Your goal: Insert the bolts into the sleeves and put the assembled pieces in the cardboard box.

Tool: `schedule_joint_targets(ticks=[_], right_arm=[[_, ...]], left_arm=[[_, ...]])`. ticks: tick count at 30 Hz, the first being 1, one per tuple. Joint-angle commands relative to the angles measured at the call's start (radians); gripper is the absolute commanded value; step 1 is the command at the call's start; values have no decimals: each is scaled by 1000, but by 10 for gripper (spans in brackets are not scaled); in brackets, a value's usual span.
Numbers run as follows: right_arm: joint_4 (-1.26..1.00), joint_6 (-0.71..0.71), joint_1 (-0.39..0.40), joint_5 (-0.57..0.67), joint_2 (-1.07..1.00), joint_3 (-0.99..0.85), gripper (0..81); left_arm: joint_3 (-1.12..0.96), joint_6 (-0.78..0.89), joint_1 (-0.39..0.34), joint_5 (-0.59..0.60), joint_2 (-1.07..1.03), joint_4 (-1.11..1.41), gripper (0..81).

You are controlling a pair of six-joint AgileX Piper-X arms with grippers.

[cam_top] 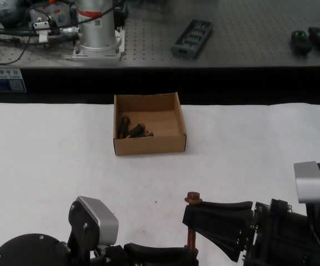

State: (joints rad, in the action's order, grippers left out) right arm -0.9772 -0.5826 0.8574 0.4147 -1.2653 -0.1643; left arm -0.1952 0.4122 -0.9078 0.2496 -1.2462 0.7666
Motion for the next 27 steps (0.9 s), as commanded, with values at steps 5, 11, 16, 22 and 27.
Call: schedule_joint_targets(ticks=[5,11,16,22,27], right_arm=[[-22,-27,0,36,11,1,49],[-25,-31,0,45,11,18,49],[-25,-31,0,52,11,20,49],[-23,-31,0,85,11,20,49],[-19,-31,0,142,11,20,50]], left_arm=[[-14,42,12,-59,-3,75,109],[-14,83,33,-112,-3,128,109],[-14,137,59,-112,-3,127,109],[-32,138,60,-102,-3,130,109],[-79,102,60,-40,-3,92,109]])
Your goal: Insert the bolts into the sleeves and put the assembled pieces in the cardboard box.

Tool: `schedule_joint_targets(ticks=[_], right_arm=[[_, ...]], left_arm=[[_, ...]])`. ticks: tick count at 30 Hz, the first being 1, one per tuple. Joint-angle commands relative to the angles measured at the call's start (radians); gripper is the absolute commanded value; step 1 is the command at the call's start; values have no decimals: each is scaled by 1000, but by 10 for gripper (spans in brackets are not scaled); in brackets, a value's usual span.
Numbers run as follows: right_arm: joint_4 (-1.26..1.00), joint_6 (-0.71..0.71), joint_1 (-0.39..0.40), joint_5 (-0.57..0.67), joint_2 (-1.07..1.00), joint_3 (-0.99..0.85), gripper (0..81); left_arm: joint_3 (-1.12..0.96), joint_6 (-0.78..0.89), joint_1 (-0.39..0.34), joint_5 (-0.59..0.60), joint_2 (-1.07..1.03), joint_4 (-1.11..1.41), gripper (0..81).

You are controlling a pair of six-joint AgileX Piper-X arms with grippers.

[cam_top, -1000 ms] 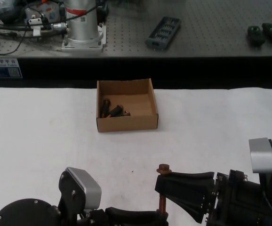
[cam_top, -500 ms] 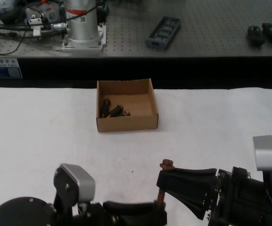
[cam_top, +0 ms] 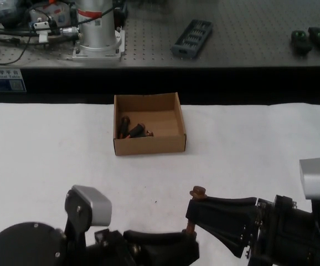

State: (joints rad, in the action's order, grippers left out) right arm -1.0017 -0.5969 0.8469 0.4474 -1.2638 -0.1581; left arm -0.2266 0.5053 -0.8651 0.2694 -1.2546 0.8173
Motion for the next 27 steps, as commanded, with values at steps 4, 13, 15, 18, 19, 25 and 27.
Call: schedule_joint_targets(ticks=[4,13,15,18,19,25,27], right_arm=[[5,-17,10,149,10,14,90],[8,-160,-23,185,12,14,419],[8,-208,-47,227,23,14,386],[8,-273,-96,288,61,14,341],[11,-274,-112,298,80,14,332],[206,-186,-239,324,189,14,328],[259,-169,-267,350,219,14,328]], left_arm=[[-57,-1,17,-64,6,36,109],[-57,-52,18,-108,6,13,109],[-57,-94,23,-111,6,13,109],[-59,-135,61,-136,6,4,109],[-64,-139,88,-135,6,-11,109],[-109,-150,239,-37,-26,-19,109],[-152,-164,275,-27,-68,-15,109]])
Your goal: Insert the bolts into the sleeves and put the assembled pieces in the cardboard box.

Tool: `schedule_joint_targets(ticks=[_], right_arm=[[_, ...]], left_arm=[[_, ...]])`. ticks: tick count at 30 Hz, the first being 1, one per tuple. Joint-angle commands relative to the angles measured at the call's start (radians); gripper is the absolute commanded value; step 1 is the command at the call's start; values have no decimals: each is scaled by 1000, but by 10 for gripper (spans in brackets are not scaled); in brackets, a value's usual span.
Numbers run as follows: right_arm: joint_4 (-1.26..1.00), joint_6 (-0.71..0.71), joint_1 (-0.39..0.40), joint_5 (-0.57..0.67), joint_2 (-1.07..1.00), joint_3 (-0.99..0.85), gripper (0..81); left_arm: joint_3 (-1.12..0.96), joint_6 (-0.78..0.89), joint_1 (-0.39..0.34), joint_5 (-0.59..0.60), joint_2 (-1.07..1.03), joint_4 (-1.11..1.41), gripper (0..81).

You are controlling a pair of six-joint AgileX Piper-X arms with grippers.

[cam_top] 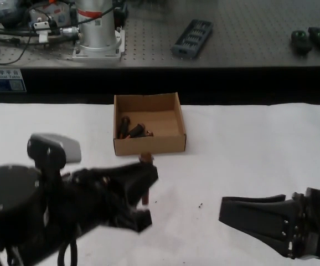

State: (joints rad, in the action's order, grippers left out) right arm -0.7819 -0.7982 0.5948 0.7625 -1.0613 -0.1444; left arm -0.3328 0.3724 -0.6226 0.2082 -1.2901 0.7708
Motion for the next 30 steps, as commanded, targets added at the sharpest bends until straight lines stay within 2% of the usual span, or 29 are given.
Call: schedule_joint_targets(ticks=[1,6,9,15,21,27,30], right_arm=[[59,35,-23,41,33,0,328],[82,37,-26,41,101,0,328],[92,37,-26,41,114,0,328],[127,59,-26,41,114,0,328],[134,59,-26,60,114,0,326],[150,59,-26,104,114,2,202],[150,59,-26,108,114,2,188]], left_arm=[[-69,-45,46,41,-57,32,109],[-270,-66,131,135,-276,21,109],[-370,-71,154,182,-373,15,109],[-479,-216,162,163,-463,-68,109],[-576,-327,208,163,-557,-206,109],[-703,-335,268,163,-636,-281,109],[-758,-372,280,172,-655,-317,109]])
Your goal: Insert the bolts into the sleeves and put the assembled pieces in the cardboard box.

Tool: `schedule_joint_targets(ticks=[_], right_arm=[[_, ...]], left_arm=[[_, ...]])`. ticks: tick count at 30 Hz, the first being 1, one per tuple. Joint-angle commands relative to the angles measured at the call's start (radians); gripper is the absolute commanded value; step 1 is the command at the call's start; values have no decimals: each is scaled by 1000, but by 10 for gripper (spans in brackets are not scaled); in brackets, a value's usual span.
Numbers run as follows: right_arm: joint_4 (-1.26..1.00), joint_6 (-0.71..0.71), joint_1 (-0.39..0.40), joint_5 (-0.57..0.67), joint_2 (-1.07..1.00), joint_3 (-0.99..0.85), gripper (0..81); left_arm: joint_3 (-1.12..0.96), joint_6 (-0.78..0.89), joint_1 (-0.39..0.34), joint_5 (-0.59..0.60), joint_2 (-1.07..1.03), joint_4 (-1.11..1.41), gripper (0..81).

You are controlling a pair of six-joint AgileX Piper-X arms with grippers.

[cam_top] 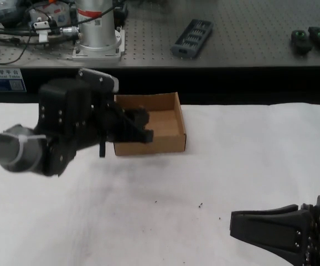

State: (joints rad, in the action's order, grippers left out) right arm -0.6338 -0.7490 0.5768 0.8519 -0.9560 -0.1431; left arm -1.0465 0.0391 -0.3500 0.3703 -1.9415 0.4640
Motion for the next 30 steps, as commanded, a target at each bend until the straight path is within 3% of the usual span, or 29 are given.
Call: schedule_joint_targets(ticks=[1,14,20,25,28,30], right_arm=[[2,10,-8,19,8,1,187],[2,2,-8,42,8,1,188],[2,2,-8,43,8,1,188],[2,2,-8,61,8,1,188],[0,2,-8,63,8,1,188],[0,2,-8,63,8,1,188]], left_arm=[[-60,-62,8,10,-6,-24,109],[-202,-135,10,38,-106,-177,109],[-265,-269,12,-17,-153,-321,109],[-308,-279,12,-25,-169,-331,113],[-327,-279,12,-20,-169,-336,232],[-338,-269,12,-27,-169,-333,433]])
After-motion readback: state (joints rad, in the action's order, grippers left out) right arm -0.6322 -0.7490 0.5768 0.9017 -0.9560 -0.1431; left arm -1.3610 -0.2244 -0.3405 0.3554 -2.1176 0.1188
